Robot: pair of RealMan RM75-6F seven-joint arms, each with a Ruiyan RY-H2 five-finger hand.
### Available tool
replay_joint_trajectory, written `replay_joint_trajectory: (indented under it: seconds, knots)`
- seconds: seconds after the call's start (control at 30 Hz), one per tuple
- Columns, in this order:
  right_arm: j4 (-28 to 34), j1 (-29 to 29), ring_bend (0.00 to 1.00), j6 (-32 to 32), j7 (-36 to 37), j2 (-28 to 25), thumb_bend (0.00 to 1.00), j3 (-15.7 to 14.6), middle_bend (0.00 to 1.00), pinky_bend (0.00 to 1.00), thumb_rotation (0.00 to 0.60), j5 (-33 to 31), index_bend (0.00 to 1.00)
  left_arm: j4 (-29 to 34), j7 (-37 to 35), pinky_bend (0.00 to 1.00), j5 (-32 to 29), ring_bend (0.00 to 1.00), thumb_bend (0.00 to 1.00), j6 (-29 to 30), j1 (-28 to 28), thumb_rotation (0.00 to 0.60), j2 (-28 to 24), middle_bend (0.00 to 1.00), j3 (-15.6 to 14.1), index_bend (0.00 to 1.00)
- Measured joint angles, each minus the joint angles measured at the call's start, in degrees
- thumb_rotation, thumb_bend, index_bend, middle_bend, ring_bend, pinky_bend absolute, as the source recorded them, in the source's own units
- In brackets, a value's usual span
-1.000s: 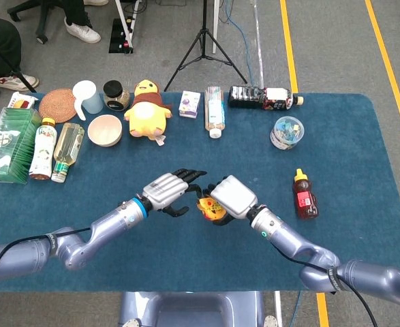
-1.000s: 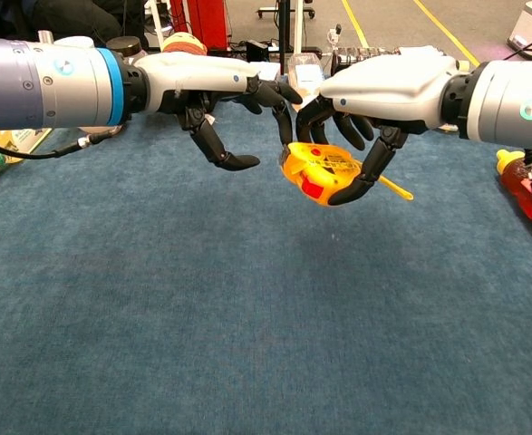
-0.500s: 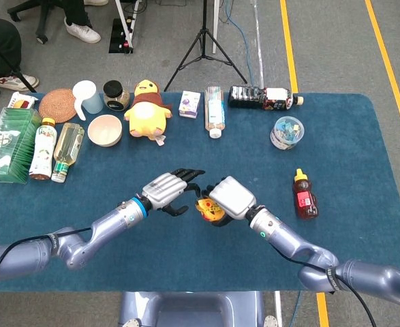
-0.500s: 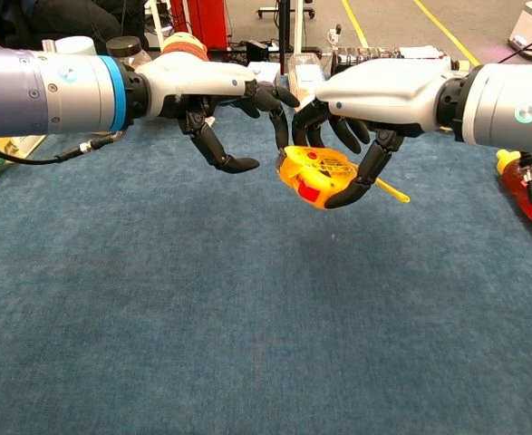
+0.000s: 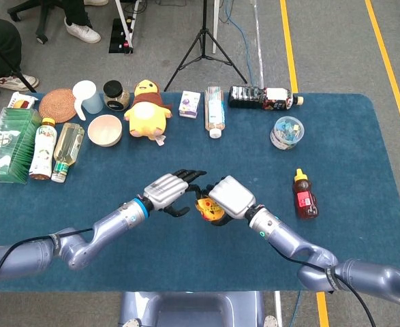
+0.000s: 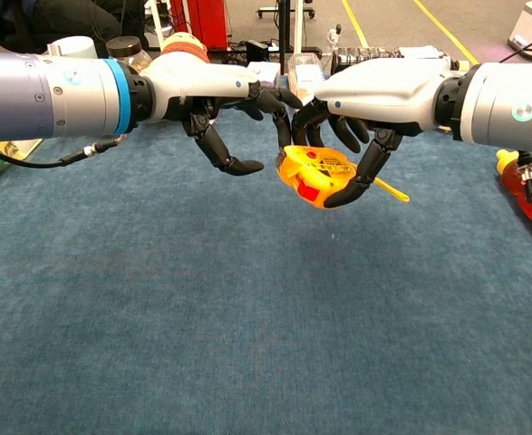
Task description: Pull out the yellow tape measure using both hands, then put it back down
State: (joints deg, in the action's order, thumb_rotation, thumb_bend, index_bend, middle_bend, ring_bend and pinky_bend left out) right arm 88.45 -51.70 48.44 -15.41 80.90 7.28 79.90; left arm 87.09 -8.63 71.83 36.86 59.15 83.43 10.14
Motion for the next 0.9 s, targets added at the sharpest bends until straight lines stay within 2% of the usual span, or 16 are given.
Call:
replay_joint_trajectory:
  seconds: [0.17, 0.9]
  knots:
    - [-0.5, 0.1, 0.58, -0.2, 0.1, 0.1, 0.22, 0.0, 0.62, 0.52, 0.414, -0.5, 0.59, 0.0, 0.1, 0.06, 0.2, 0.0, 0.39, 0.8, -0.2, 0.6, 0.1, 0.0, 0.1, 0.5]
    - [-0.5, -0.1, 0.58, -0.3, 0.2, 0.3, 0.22, -0.2, 0.62, 0.53, 0.416, -0.7, 0.59, -1.5, 1.2, 0.08, -1.4, 0.0, 0.4, 2.1, -0.9, 0.6, 1.9, 0.0, 0.2, 0.57]
